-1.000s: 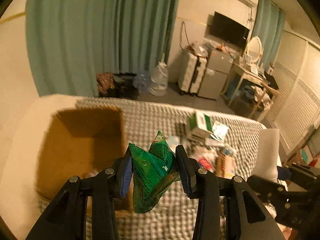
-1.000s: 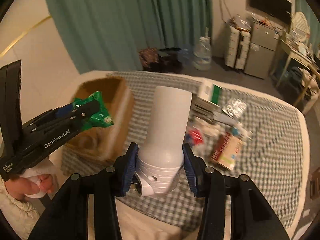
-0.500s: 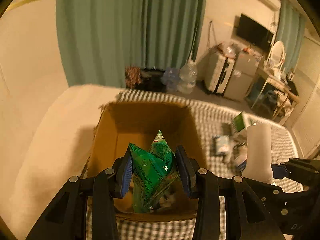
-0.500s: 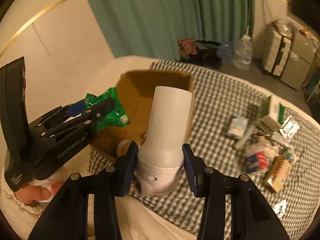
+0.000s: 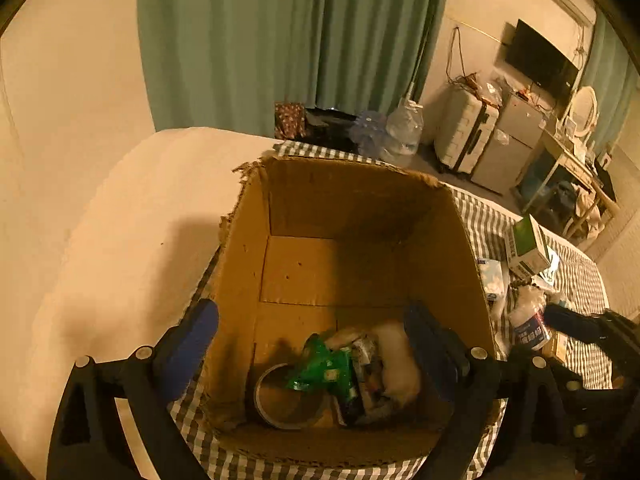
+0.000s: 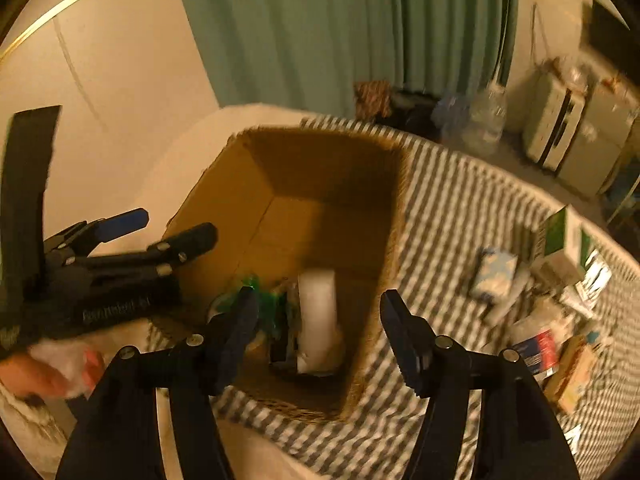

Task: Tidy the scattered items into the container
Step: 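Carry green bag and white cup over the box and release both inside, then move both grippers back toward the remaining items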

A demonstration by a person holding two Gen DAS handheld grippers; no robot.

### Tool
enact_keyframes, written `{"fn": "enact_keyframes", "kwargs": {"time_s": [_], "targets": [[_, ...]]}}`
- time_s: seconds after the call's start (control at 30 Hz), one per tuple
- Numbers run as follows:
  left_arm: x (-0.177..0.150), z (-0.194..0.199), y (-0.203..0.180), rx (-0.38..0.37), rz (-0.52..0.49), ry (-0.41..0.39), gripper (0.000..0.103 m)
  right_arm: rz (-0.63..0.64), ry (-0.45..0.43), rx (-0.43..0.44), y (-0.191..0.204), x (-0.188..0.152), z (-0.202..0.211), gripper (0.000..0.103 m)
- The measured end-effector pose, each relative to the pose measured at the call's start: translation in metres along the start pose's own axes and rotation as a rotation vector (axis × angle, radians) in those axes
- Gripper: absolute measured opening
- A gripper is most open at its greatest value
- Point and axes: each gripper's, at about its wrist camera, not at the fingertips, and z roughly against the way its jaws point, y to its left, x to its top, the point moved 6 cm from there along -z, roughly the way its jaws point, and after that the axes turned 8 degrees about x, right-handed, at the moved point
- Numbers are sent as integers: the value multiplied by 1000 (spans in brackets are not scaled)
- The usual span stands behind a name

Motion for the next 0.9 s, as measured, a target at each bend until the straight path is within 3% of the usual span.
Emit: {"fn": "enact_keyframes", "kwargs": {"time_s": [0.17,0.4,0.63,0.9], "targets": [[-7,15,-13,-1,-17,-18,96,32,-84,-123,-18,-9,37,63],[-23,75,-85,-83,-147,-125,98,-1,-202,-287,-56,-41,112,63],[-56,118,-163,-176,-237,-181,102,-97,-268,-312,-100,-78,172,65],[-96,111,-244,-194,-289,-198,103,-194,-284,-353,-162,-110,193,66]]}}
